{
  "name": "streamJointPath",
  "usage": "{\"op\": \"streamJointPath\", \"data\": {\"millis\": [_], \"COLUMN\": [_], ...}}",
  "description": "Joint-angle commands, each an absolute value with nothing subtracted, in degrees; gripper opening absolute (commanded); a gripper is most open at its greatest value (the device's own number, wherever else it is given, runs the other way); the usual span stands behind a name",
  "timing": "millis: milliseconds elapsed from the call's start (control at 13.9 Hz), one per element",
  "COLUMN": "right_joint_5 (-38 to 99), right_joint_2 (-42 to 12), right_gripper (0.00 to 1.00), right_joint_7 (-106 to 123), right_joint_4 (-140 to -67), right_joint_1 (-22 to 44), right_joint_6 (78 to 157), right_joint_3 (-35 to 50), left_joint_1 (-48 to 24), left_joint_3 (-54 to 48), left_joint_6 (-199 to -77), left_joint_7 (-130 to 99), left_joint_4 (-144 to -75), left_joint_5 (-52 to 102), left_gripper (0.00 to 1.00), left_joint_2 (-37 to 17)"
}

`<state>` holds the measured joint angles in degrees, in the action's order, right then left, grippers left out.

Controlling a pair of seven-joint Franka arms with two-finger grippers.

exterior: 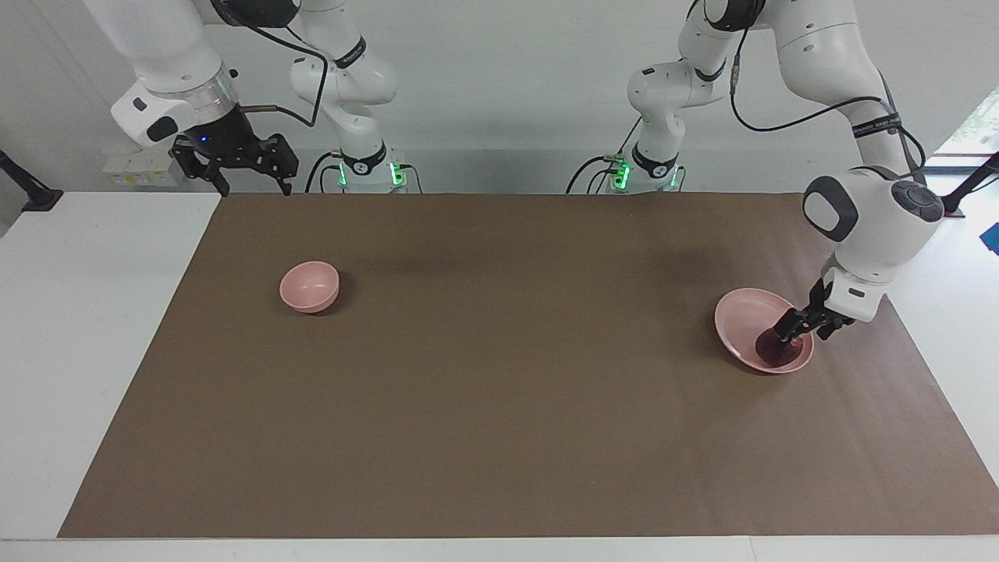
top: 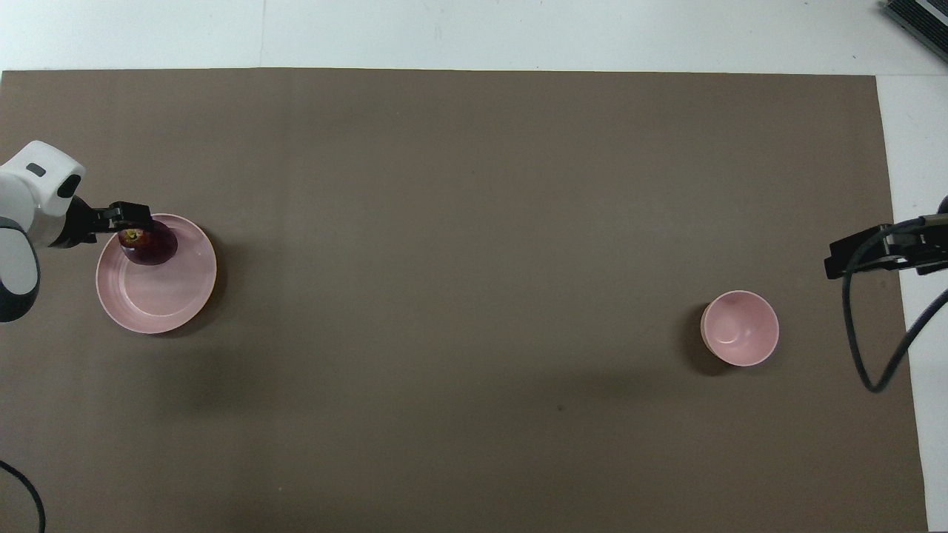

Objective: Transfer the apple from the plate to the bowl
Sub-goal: 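Reach the left gripper to the red apple on the plate and grasp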

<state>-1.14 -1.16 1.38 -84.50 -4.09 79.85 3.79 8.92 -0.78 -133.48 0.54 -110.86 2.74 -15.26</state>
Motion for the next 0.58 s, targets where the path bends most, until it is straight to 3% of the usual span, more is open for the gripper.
{"op": "streamJointPath", "data": {"millis": [0,505], "right_joint_5": [0.2,0.4], "right_joint_2": [0.5,0.5], "right_gripper": [1.0,1.0], "right_joint_7": [1.4,1.8], "right_joint_4": [-86.6,-86.6], "right_joint_1": [-4.8,-4.8], "right_joint_6": [79.7,80.4], "right_joint_3": [4.0,4.0], "left_joint_1": [9.8,8.9], "left_joint_3": [-1.2,-1.3], "left_joint_6": [-137.4,-138.3], "left_joint_7": [1.3,1.0], "left_joint_4": [-113.9,-116.5], "left_joint_5": [1.8,1.8], "left_gripper": [1.0,1.0], "left_joint_2": [-15.6,-15.2]}}
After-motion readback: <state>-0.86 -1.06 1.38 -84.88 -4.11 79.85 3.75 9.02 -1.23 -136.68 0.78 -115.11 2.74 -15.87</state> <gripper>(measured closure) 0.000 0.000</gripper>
